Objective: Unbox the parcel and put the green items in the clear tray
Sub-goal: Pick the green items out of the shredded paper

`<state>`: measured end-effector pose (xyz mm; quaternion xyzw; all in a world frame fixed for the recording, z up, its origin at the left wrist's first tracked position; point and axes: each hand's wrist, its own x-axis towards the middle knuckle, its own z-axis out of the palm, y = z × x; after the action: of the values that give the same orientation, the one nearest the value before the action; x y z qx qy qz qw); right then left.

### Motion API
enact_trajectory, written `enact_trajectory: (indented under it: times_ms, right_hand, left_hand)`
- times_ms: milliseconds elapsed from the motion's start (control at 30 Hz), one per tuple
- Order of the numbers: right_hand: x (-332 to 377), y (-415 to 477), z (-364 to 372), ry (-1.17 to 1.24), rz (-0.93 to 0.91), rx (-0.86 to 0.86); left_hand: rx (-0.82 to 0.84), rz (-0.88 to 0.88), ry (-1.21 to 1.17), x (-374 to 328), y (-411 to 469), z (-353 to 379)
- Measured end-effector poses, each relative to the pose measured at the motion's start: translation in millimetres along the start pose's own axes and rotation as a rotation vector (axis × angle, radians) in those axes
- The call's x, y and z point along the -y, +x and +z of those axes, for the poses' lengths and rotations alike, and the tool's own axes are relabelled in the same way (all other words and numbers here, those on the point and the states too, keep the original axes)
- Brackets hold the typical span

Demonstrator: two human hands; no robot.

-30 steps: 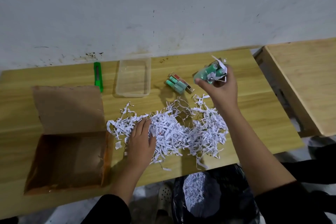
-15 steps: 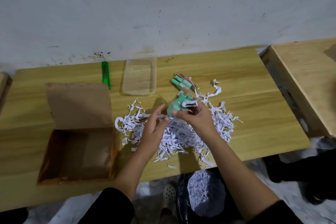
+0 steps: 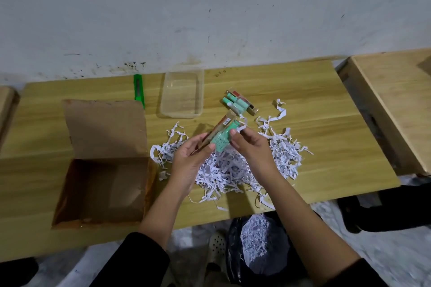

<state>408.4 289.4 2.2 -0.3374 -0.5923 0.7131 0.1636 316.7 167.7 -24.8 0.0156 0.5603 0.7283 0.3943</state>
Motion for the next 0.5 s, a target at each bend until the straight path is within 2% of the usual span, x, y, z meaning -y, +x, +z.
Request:
enact_trajectory:
  times_ms: [300,500]
  right_hand:
    - [-4.8,-0.4,9.7,0.205,-0.002,-0.15]
    - [-0.8,10.2,-7.1,0.199,0.032,-0.345]
  left_hand:
    - [-0.027,0.017,-0.082,2.4,5.5,-3.7]
    - [-0.093,-0.004,-0.052,6.3,5.8,-11.3]
